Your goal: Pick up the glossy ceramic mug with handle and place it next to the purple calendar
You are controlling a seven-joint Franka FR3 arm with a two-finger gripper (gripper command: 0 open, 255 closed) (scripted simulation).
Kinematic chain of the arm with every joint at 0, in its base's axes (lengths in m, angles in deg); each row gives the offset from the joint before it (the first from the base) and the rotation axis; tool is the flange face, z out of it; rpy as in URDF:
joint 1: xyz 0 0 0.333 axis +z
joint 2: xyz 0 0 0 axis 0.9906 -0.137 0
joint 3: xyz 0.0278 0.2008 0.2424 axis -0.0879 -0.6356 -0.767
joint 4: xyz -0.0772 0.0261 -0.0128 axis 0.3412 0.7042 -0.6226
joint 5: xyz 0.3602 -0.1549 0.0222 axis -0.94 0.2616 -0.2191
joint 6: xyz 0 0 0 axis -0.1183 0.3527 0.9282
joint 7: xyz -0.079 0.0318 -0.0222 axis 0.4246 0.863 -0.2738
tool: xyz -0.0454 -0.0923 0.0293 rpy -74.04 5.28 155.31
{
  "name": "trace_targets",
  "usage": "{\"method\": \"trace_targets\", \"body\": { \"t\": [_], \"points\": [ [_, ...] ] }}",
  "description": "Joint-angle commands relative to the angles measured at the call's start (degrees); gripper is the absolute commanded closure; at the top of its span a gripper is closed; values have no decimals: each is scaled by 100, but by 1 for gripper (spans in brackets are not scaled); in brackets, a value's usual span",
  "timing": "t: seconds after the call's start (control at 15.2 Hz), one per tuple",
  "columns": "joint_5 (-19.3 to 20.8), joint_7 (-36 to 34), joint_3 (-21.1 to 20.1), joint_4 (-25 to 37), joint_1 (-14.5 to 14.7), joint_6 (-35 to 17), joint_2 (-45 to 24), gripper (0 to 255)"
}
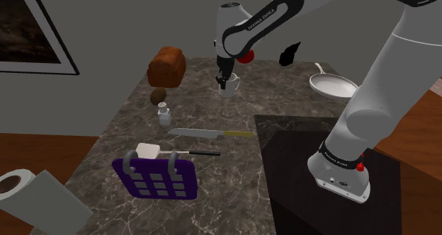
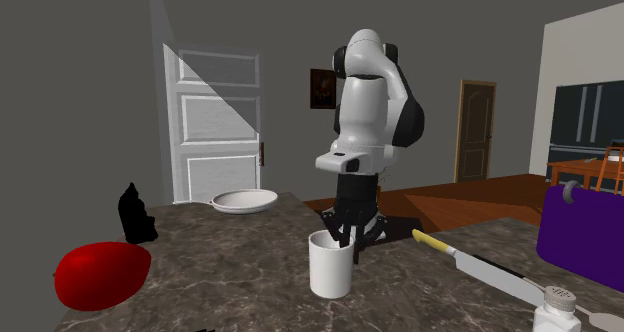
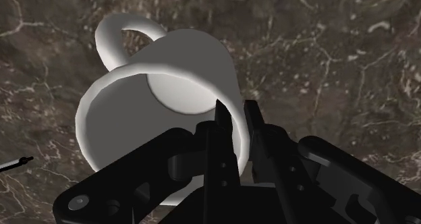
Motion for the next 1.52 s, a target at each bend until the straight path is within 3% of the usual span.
{"method": "trace_targets", "body": {
  "t": [0.0, 0.26, 1.45],
  "points": [
    [0, 0, 0, 0, 0, 0, 0, 255],
    [0, 0, 0, 0, 0, -2, 0, 255],
    [-145, 156, -1, 713, 10, 1373, 668, 255]
  ]
}}
